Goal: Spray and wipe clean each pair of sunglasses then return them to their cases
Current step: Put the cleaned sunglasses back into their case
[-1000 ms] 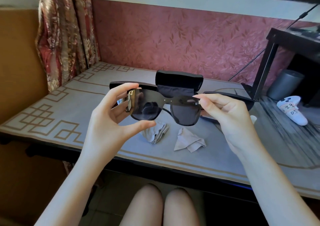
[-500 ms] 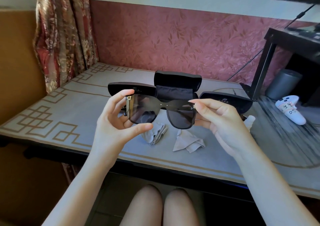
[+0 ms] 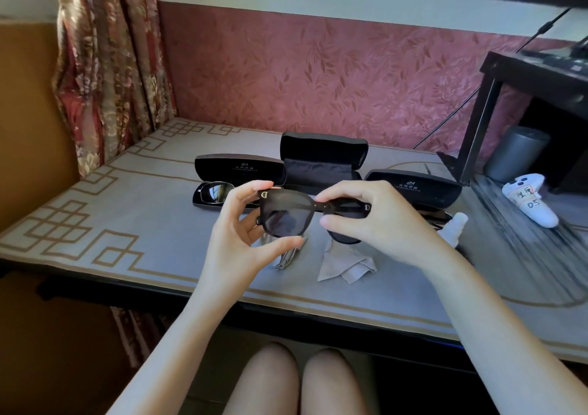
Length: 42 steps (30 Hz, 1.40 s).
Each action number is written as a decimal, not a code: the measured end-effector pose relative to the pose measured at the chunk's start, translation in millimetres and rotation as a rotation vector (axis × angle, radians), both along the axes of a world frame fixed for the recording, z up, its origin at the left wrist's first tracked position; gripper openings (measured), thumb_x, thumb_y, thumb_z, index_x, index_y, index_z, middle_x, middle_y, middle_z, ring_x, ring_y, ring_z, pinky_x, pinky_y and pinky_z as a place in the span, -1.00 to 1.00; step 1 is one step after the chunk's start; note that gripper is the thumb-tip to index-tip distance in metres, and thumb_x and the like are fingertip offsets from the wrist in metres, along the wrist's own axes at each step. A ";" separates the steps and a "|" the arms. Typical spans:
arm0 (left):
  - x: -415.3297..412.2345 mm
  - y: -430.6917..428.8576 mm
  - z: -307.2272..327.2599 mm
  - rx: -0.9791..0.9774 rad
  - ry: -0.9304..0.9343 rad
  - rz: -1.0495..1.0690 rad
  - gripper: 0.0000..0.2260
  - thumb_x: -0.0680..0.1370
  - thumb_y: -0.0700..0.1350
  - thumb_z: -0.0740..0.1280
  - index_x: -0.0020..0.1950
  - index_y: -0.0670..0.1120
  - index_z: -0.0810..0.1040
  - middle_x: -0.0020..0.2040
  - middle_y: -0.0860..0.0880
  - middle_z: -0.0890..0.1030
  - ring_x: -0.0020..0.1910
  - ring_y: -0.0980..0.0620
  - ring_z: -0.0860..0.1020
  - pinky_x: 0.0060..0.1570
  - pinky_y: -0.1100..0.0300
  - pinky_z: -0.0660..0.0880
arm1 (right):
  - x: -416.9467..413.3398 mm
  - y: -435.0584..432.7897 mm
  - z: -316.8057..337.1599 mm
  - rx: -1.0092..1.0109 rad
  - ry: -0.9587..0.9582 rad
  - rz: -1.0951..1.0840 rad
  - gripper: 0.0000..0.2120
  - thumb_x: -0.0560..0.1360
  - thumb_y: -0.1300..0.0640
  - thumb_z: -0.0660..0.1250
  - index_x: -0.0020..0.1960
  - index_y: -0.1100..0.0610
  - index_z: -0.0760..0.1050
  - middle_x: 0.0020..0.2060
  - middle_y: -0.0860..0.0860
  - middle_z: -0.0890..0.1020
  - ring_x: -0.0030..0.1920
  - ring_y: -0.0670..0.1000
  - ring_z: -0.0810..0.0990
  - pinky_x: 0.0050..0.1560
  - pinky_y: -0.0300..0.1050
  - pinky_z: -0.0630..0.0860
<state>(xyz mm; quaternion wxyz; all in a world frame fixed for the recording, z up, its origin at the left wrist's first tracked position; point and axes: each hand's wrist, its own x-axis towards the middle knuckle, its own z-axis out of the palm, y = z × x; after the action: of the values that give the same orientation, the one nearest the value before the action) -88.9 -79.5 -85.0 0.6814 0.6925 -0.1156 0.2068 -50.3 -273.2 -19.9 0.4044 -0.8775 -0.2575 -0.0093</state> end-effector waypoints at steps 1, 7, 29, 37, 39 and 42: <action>3.2 -0.4 -0.9 0.020 0.003 -0.005 -0.32 0.24 -0.28 0.60 0.26 0.03 0.42 0.23 0.01 0.52 0.19 0.15 0.55 0.23 0.14 0.50 | 3.7 1.2 -0.4 0.006 -0.002 -0.009 -0.82 0.44 0.19 0.46 -0.02 -0.05 0.65 -0.05 -0.26 0.67 0.00 -0.33 0.58 0.04 -0.54 0.37; 16.3 9.6 -15.1 0.180 0.094 0.027 -0.24 0.30 -0.05 0.54 0.43 0.14 0.28 0.37 0.15 0.43 0.35 0.21 0.42 0.31 0.29 0.38 | 51.8 4.9 3.4 0.083 -0.065 -0.167 -0.87 0.45 0.30 0.41 -0.08 0.11 0.65 -0.14 -0.05 0.69 -0.15 -0.18 0.60 -0.07 -0.44 0.43; 26.1 20.2 -49.4 0.552 0.087 0.166 -0.72 0.44 -0.21 0.48 0.12 -0.01 0.63 0.14 0.15 0.58 0.17 0.35 0.47 0.15 0.57 0.28 | 140.7 35.9 -29.6 -0.343 -0.141 -0.328 -0.84 0.56 0.32 0.21 0.11 0.25 0.50 0.01 0.19 0.58 -0.24 0.05 0.49 -0.31 -0.11 0.30; 26.3 20.6 -49.9 0.551 0.085 0.167 -0.72 0.43 -0.23 0.48 0.12 -0.02 0.63 0.14 0.14 0.59 0.17 0.32 0.48 0.16 0.54 0.30 | 147.9 34.1 -44.2 -0.335 -0.096 -0.329 -0.81 0.57 0.31 0.21 0.16 0.23 0.47 0.09 0.20 0.58 0.06 0.19 0.52 -0.08 -0.08 0.38; 26.5 20.6 -49.9 0.549 0.082 0.169 -0.72 0.43 -0.23 0.48 0.12 -0.03 0.63 0.14 0.14 0.59 0.17 0.33 0.48 0.16 0.54 0.30 | 147.7 33.4 -45.5 -0.310 -0.104 -0.322 -0.82 0.57 0.31 0.21 0.15 0.23 0.47 0.09 0.19 0.58 0.02 0.16 0.54 -0.06 -0.06 0.42; 25.9 20.5 -49.3 0.548 0.083 0.167 -0.72 0.44 -0.23 0.48 0.12 -0.03 0.63 0.14 0.14 0.59 0.17 0.33 0.48 0.16 0.54 0.30 | 146.7 32.5 -46.0 -0.302 -0.116 -0.303 -0.84 0.57 0.29 0.22 0.14 0.21 0.47 0.09 0.17 0.58 -0.28 0.02 0.47 -0.15 -0.09 0.40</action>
<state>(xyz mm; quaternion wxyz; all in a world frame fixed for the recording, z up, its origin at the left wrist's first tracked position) -63.0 -59.0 -134.3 0.4535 0.8659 -0.0817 0.1948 96.4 -240.6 -65.8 0.2467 -0.9549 -0.1439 -0.0816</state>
